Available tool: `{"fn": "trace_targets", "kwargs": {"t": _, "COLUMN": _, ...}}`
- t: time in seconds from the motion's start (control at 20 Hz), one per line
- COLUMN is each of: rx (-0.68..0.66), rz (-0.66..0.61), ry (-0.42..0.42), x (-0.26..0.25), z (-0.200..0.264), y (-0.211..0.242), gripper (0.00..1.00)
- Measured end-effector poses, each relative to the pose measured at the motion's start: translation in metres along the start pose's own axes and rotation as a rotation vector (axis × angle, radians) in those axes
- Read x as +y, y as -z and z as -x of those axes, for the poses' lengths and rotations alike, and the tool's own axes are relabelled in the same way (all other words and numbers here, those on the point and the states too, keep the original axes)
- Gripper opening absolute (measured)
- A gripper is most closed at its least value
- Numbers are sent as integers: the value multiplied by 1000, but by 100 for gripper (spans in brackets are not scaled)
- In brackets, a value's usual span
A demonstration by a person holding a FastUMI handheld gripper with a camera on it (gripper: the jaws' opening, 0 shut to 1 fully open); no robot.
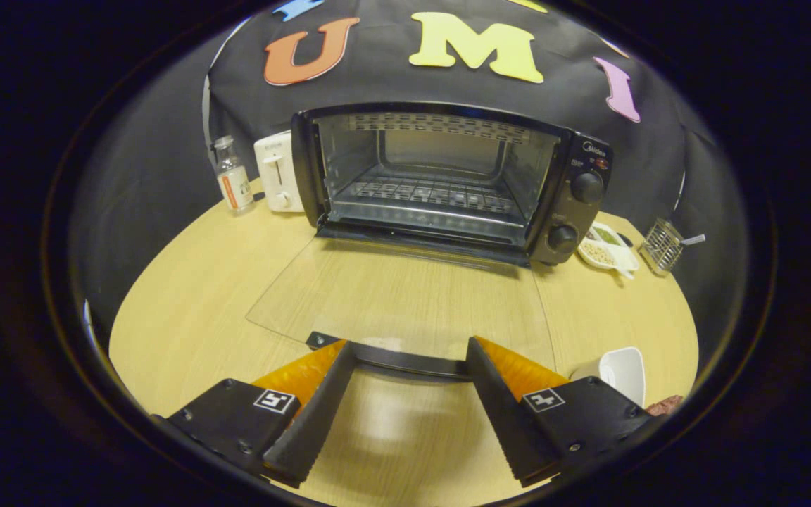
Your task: Open the toaster oven, put the food inside, and close the toaster oven door.
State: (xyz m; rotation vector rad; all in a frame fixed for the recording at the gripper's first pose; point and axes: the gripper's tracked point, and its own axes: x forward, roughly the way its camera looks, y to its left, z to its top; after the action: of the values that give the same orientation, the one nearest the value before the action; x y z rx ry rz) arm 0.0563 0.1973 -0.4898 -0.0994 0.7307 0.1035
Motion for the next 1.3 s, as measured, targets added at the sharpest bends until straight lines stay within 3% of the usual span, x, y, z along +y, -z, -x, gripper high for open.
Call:
{"fn": "trace_targets", "kwargs": {"t": 0.35, "rx": -58, "rz": 25, "ry": -39, "x": -13, "z": 18, "y": -19, "gripper": 100}}
{"fn": "trace_targets", "kwargs": {"t": 0.7, "rx": -143, "rz": 102, "ry": 0, "x": -105, "z": 45, "y": -62, "gripper": 100}}
{"fn": "trace_targets", "kwargs": {"t": 1.1, "rx": -94, "rz": 5, "ry": 36, "x": -253, "z": 74, "y": -37, "gripper": 100}}
{"fn": "trace_targets", "kwargs": {"t": 1.3, "rx": -21, "rz": -66, "ry": -24, "x": -288, "z": 81, "y": -2, "gripper": 100}}
